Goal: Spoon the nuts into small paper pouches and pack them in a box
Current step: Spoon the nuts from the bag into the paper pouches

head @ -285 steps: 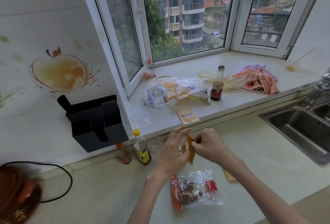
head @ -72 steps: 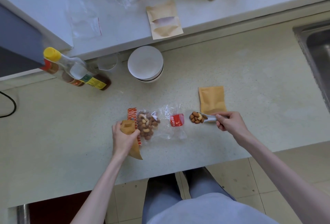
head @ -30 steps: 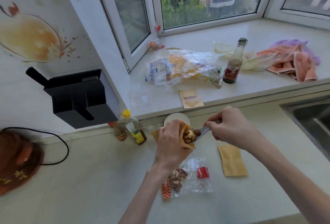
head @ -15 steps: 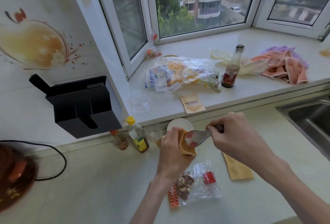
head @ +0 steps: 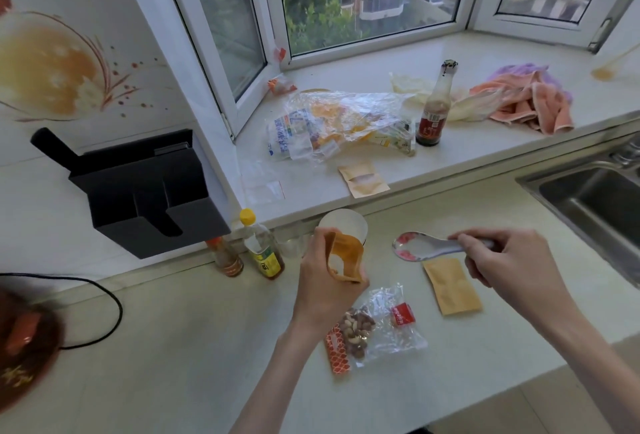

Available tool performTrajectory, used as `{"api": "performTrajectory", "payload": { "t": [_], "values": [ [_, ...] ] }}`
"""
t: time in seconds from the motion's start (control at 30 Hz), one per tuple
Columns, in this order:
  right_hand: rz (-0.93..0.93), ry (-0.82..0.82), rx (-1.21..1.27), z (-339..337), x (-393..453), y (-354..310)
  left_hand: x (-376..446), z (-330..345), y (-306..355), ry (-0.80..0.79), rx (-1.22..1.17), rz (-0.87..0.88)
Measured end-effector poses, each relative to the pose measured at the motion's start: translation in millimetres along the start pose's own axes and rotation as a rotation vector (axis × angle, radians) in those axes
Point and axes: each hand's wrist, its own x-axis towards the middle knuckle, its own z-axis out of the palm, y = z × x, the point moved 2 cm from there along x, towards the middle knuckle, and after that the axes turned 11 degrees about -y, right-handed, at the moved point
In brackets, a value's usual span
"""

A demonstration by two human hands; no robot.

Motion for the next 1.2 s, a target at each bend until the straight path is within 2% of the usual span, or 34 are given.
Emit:
{"api": "performTrajectory", "payload": {
  "t": [0.33,0.5,0.67,0.8,1.2],
  "values": [
    [0.046,-0.018,-0.042,-2,-6,47,-7,19,-21,-0.132,0.012,-0.063],
    [0.197,-0.088,-0.146,16,2,112,-29,33,-59,-0.254,0.03,-0.337],
    [0.344,-0.195,-0.275,39,13,181,-61,47,-105,-0.294,0.044,-0.567],
    [0.364,-0.25,-0.315,55,31,208,-75,58,-124,-0.307,0.046,-0.702],
    [0.311,-0.43,-0.339,106,83,239,-69,82,-165,-0.263,0.033,-0.925]
  ]
}}
